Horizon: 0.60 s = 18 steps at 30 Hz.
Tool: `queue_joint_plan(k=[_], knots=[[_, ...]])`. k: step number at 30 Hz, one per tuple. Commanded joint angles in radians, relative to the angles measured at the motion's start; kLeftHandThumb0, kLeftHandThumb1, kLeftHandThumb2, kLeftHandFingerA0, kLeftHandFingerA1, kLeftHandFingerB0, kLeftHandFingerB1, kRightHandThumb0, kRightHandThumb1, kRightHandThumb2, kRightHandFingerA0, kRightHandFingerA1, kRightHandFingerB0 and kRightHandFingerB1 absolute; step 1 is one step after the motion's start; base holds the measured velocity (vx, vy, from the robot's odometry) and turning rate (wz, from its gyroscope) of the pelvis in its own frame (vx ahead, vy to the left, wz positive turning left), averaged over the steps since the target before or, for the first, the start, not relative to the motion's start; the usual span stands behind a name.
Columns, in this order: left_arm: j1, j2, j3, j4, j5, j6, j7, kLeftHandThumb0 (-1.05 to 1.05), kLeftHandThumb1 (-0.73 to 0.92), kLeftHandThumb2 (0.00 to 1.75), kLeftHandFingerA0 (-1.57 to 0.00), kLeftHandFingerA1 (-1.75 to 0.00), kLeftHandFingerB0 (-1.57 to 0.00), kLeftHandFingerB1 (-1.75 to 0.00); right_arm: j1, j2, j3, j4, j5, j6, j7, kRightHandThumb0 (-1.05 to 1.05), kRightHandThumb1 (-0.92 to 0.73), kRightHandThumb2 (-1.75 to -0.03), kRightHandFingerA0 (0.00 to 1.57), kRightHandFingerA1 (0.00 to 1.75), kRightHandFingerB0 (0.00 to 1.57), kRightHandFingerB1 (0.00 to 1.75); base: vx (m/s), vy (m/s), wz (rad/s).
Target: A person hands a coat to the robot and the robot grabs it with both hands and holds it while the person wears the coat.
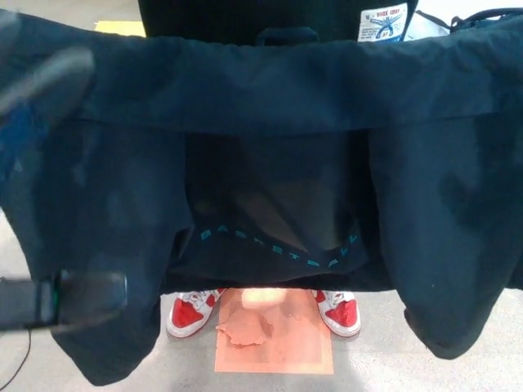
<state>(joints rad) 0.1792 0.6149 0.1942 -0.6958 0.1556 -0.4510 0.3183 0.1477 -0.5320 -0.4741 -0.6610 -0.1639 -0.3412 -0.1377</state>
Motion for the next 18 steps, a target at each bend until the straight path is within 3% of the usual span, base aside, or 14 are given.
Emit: queue_joint_plan(k=[1,2,4,6,7,8,11,12,13,14,15,16,17,18], knots=[[-0.406,0.234,-0.027,0.133,-0.366,0.295,-0.380,-0.88,0.58,0.97,-0.16,-0.46,-0.01,-0.18,-0.291,-0.323,-0.033,0.042,0.311,0.227,0.272,-0.86,-0.55,-0.94,0.34,0.55,0.12,0.44,0.00,0.000,0.00],[-0.458,0.243,-0.051,0.166,-0.340,0.309,-0.405,-0.92,0.61,0.99,-0.10,-0.25,-0.09,-0.14,-0.329,-0.345,-0.004,0.074,0.307,0.231,0.295,-0.87,-0.54,-0.94,0.33,0.54,0.13,0.43,0.00,0.000,0.00],[-0.556,0.258,-0.098,0.238,-0.310,0.330,-0.464,-0.83,0.55,0.98,-0.01,-0.16,-0.03,-0.20,-0.414,-0.373,0.068,0.151,0.295,0.217,0.340,-0.96,-0.58,-0.92,0.37,0.50,0.15,0.38,0.00,0.000,0.00],[-0.628,0.274,-0.133,0.291,-0.319,0.382,-0.529,-0.84,0.55,0.97,0.00,-0.13,-0.05,-0.18,-0.475,-0.385,0.125,0.210,0.285,0.211,0.378,-0.88,-0.53,-0.91,0.34,0.50,0.11,0.38,0.00,0.000,0.00],[-0.645,0.278,-0.142,0.305,-0.317,0.391,-0.545,-0.85,0.56,0.97,0.00,-0.12,-0.05,-0.17,-0.488,-0.390,0.137,0.221,0.282,0.216,0.389,-0.85,-0.65,-0.60,0.40,0.40,0.20,0.28,0.00,0.000,0.00],[-0.686,0.280,-0.161,0.340,-0.323,0.410,-0.582,-0.85,0.56,0.95,0.00,-0.10,-0.02,-0.15,-0.517,-0.408,0.166,0.245,0.282,0.234,0.427,-0.86,-0.56,-0.92,0.22,0.48,0.05,0.30,0.00,0.000,0.00],[-0.811,0.280,-0.219,0.451,-0.298,0.448,-0.673,-0.86,0.56,0.96,0.00,-0.11,-0.03,-0.14,-0.621,-0.474,0.259,0.326,0.289,0.289,0.567,-0.83,-0.58,-0.94,0.14,0.45,0.04,0.25,0.00,0.000,0.00],[-0.847,0.281,-0.238,0.483,-0.277,0.451,-0.700,-0.86,0.56,0.97,-0.02,-0.14,-0.03,-0.13,-0.656,-0.484,0.284,0.349,0.301,0.308,0.609,-0.80,-0.73,-0.63,0.26,0.35,0.07,0.22,0.00,0.000,0.00],[-0.888,0.282,-0.259,0.520,-0.254,0.455,-0.730,-0.86,0.56,0.97,-0.02,-0.14,-0.03,-0.13,-0.695,-0.495,0.311,0.375,0.316,0.331,0.657,-0.80,-0.73,-0.63,0.26,0.35,0.07,0.22,0.00,0.000,0.00],[-0.938,0.287,-0.281,0.559,-0.255,0.466,-0.784,-0.86,0.71,0.62,-0.02,-0.27,0.00,-0.22,-0.740,-0.506,0.347,0.398,0.323,0.383,0.708,-0.38,-0.35,-0.97,0.03,0.47,0.01,0.48,0.00,0.000,0.00],[-0.957,0.293,-0.289,0.574,-0.255,0.469,-0.809,-0.82,0.56,0.95,-0.02,-0.26,-0.06,-0.17,-0.762,-0.507,0.364,0.410,0.325,0.399,0.732,-0.83,-0.60,-0.93,0.19,0.45,0.04,0.28,0.00,0.000,0.00],[-0.979,0.300,-0.298,0.593,-0.255,0.471,-0.838,-0.82,0.56,0.95,-0.02,-0.26,-0.06,-0.17,-0.789,-0.507,0.386,0.427,0.328,0.415,0.762,-0.83,-0.60,-0.93,0.19,0.45,0.04,0.28,0.00,0.000,0.00],[-1.005,0.309,-0.311,0.612,-0.247,0.472,-0.871,-0.84,0.58,0.96,-0.02,-0.24,-0.08,-0.18,-0.818,-0.500,0.408,0.449,0.332,0.424,0.793,-0.82,-0.75,-0.63,0.26,0.35,0.09,0.23,0.00,0.000,0.00],[-1.096,0.319,-0.358,0.666,-0.242,0.526,-0.984,-0.84,0.56,0.96,-0.05,-0.30,-0.09,-0.19,-0.889,-0.478,0.460,0.509,0.337,0.460,0.871,-0.38,-0.36,-0.98,0.02,0.47,0.00,0.48,0.00,0.000,0.00]])
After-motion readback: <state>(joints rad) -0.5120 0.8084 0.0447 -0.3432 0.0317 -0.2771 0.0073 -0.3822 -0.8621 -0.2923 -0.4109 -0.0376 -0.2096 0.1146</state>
